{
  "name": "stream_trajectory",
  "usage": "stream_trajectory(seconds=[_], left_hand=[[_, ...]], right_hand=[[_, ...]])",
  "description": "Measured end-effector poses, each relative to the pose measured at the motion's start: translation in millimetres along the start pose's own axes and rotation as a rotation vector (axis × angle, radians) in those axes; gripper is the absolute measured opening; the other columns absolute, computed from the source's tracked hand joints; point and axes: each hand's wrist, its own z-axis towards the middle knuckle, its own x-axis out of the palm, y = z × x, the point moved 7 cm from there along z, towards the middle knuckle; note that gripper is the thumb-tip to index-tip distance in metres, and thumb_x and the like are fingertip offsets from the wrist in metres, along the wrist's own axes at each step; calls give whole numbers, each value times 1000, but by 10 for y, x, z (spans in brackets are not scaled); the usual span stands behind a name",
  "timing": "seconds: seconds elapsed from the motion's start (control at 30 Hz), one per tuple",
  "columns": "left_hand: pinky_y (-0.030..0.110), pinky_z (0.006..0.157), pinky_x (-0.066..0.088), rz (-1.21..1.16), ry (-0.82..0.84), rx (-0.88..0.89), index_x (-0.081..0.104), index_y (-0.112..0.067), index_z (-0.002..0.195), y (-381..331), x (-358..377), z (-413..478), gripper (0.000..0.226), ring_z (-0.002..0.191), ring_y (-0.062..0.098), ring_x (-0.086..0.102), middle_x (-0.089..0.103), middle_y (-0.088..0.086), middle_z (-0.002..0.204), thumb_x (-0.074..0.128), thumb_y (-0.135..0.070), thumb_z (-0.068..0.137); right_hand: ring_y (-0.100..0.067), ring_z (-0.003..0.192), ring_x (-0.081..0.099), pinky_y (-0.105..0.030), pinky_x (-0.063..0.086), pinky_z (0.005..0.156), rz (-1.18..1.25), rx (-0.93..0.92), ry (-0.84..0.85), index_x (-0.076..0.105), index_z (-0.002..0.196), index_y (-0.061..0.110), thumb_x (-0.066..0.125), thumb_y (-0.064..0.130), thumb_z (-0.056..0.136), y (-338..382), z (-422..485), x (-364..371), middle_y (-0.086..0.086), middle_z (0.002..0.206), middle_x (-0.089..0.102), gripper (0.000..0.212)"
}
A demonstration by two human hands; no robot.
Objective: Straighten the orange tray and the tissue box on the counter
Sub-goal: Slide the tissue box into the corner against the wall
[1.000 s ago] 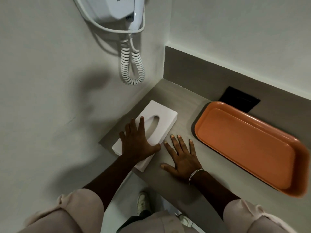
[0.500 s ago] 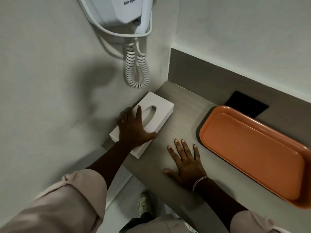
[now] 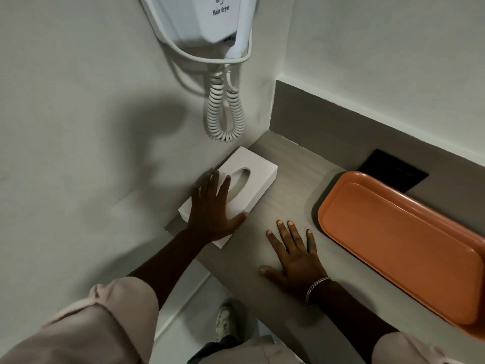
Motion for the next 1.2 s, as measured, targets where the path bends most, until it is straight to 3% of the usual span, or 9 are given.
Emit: stream_trajectory(seconds=[0.2, 0.37, 0.5, 0.9, 1.2], left_hand=[[65, 120, 19, 45, -14, 200, 30, -7, 152, 12, -3, -485, 89, 151, 43, 15, 20, 24, 162, 33, -70, 88], [67, 118, 20, 131, 31, 295, 28, -12, 153, 61, 95, -700, 87, 151, 43, 14, 19, 23, 162, 34, -70, 89], [68, 117, 20, 164, 38, 319, 26, -17, 154, 93, 129, -702, 87, 152, 42, 13, 18, 20, 163, 37, -72, 88], [67, 119, 14, 175, 52, 320, 13, -21, 157, 192, 284, -460, 93, 154, 37, 5, 10, 14, 167, 37, -76, 86], [65, 120, 13, 184, 48, 353, 14, -20, 157, 170, 316, -204, 93, 154, 36, 7, 13, 15, 166, 35, -76, 86]], right_hand=[[-29, 152, -14, -60, 0, 121, -2, -127, -109, -6, 157, 31, 18, 80, 87, 182, 371, -399, -9, 166, -10, 89], [-28, 151, -16, -55, -5, 117, -36, -237, -166, -10, 156, 32, 27, 79, 86, 360, 678, -633, -9, 166, -13, 92], [-29, 151, -16, -58, -3, 117, -56, -280, -139, -19, 151, 38, 29, 79, 85, 389, 783, -603, -7, 166, -16, 92], [-27, 151, -17, -63, 1, 117, -68, -268, -134, -16, 152, 41, 27, 80, 84, 211, 998, -595, -1, 165, -19, 90], [-22, 148, -25, -61, -2, 117, -63, -252, -121, -23, 148, 45, 33, 78, 82, 31, 1173, -620, 3, 161, -27, 93]])
